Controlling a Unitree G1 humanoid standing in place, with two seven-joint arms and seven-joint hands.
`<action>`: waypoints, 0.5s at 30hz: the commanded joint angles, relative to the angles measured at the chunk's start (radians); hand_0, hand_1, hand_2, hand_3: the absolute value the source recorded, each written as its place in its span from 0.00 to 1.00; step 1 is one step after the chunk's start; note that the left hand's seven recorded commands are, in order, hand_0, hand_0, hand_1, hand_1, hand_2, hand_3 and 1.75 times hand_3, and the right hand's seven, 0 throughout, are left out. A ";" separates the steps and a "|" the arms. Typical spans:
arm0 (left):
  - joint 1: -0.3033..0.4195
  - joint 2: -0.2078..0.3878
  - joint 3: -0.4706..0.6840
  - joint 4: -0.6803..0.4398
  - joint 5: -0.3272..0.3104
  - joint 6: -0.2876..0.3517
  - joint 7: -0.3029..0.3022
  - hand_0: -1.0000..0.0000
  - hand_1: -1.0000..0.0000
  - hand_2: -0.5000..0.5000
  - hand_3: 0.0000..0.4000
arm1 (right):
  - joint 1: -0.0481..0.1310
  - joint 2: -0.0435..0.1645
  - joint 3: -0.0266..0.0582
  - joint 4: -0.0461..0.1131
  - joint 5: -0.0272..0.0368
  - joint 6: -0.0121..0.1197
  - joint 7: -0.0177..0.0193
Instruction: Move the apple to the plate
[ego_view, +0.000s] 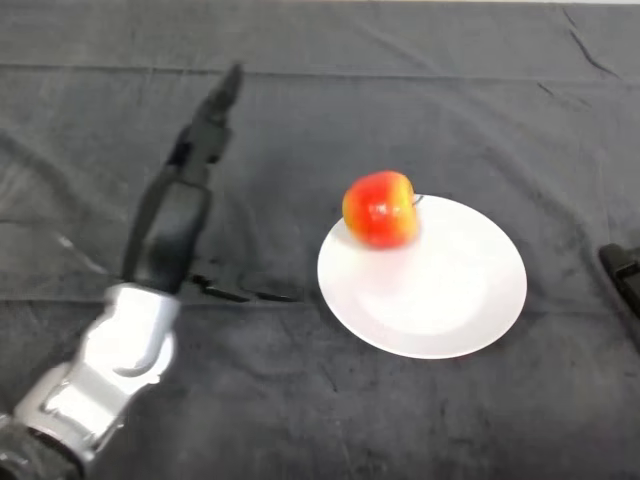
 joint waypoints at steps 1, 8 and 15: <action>0.047 0.063 0.058 -0.041 -0.030 -0.042 -0.013 1.00 1.00 0.50 0.00 | -0.013 -0.022 0.0040 -0.011 -0.0037 0.005 -0.0037; 0.123 0.122 0.204 0.012 -0.121 -0.118 -0.051 1.00 1.00 0.50 0.00 | -0.013 -0.022 0.0041 -0.012 -0.0037 0.005 -0.0042; 0.183 0.171 0.348 0.104 -0.222 -0.182 -0.107 1.00 1.00 0.50 0.00 | -0.013 -0.023 0.0041 -0.011 -0.0036 0.006 -0.0042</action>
